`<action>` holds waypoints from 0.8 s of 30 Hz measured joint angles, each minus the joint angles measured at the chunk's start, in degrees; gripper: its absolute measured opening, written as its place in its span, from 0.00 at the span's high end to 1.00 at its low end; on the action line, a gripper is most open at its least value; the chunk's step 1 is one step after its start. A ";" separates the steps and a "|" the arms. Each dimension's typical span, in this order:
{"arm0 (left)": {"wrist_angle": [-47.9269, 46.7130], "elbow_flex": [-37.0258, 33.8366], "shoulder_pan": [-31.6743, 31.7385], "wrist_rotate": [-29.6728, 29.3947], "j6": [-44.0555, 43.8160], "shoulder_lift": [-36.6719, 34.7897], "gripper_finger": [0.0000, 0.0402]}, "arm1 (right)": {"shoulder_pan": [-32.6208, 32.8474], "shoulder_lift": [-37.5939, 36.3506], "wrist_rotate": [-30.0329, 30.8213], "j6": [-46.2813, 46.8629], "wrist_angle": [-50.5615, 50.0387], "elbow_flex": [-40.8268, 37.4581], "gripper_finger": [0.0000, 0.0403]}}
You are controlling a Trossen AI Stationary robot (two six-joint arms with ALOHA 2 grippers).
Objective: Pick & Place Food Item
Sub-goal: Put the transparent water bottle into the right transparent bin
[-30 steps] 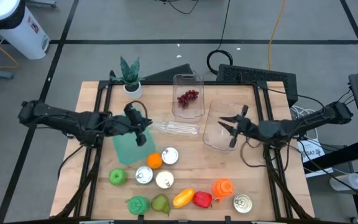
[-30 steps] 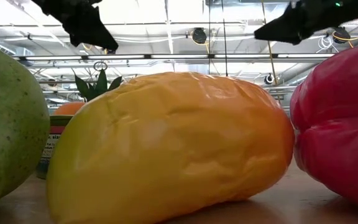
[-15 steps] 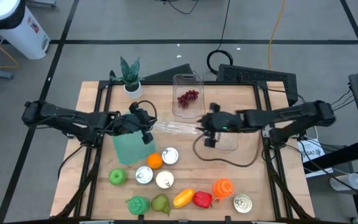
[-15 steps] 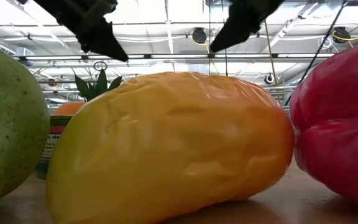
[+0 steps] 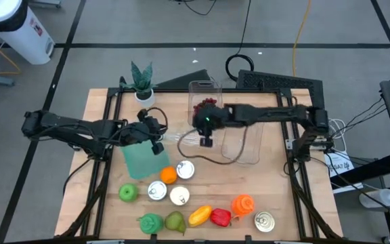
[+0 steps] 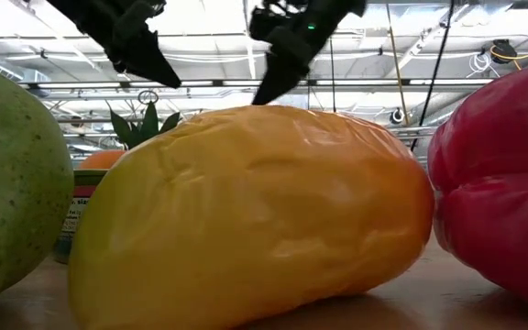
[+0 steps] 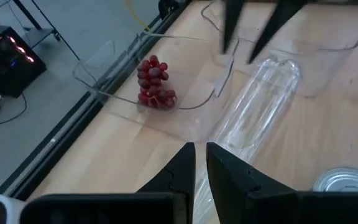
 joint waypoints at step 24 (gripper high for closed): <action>-8.63 -0.02 0.00 -3.42 -1.46 -10.92 0.87 | 0.21 23.34 -6.21 -17.84 -4.99 22.88 0.57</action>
